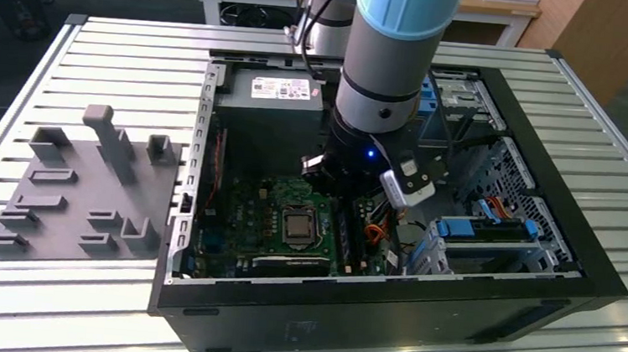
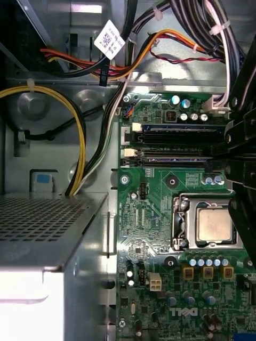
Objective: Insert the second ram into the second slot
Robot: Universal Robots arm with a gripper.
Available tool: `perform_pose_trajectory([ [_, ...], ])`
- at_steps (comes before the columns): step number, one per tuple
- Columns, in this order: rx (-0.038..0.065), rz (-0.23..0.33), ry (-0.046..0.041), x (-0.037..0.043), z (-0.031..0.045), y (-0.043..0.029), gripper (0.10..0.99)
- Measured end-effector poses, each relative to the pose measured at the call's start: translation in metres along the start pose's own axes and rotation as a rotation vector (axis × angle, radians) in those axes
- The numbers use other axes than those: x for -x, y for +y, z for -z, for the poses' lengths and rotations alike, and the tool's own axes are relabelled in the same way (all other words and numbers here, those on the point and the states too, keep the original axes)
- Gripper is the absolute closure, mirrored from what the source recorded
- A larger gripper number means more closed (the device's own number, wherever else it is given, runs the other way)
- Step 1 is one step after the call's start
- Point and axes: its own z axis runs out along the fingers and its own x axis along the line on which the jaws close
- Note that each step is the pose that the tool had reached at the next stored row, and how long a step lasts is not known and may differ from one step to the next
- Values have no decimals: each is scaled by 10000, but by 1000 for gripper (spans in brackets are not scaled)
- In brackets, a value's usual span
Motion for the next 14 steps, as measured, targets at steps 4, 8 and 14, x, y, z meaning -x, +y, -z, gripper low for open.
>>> perform_pose_trajectory([
  [4, -9, 1, 7, 10, -14, 4, 949],
  [8, -19, 1, 22, 28, -18, 5, 949],
  [14, -16, -1, 35, 55, -39, 7, 949],
])
